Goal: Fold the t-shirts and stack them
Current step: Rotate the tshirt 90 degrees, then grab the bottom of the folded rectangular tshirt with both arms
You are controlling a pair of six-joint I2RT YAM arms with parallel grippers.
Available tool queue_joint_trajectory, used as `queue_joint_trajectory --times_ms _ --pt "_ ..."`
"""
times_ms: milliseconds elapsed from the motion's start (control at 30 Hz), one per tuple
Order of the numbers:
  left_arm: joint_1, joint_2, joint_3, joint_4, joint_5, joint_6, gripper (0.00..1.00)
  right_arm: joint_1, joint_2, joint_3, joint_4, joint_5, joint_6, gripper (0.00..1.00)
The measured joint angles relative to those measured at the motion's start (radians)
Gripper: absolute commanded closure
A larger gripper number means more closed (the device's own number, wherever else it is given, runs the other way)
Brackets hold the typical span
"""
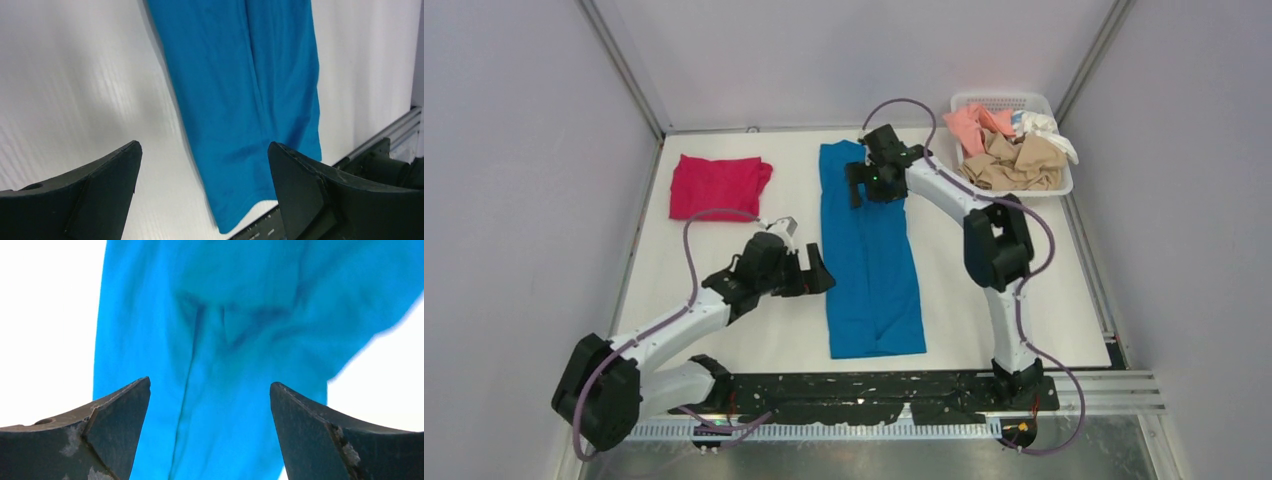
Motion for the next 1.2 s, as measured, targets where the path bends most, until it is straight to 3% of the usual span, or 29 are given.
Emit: queue_joint_trajectory --times_ms 333,433,633,733,933,1200 --pt "-0.284 -0.283 -0.218 -0.132 -0.063 -0.182 0.14 0.001 -0.962 -0.843 0.293 0.043 0.09 0.05" --pt "-0.359 -0.293 -0.245 -0.14 -0.078 -0.221 0.25 0.008 -1.122 -1.084 0.339 -0.002 0.142 0.05" --pt "-0.484 -0.181 -0.234 -0.098 -0.106 -0.277 0.5 0.036 -1.277 -1.439 0.277 -0.113 0.228 0.0" --pt "-0.512 -0.101 -0.206 -0.064 -0.123 -0.307 0.58 0.051 -1.361 -1.532 0.26 -0.175 0.264 0.03" --pt "-0.53 0.012 -0.166 -0.025 -0.134 -0.343 1.0 0.075 -1.433 -1.599 0.259 -0.281 0.322 0.06" --pt "-0.55 0.021 -0.153 -0.059 -0.152 -0.349 1.0 0.081 -1.492 -1.591 0.147 -0.287 0.323 0.17"
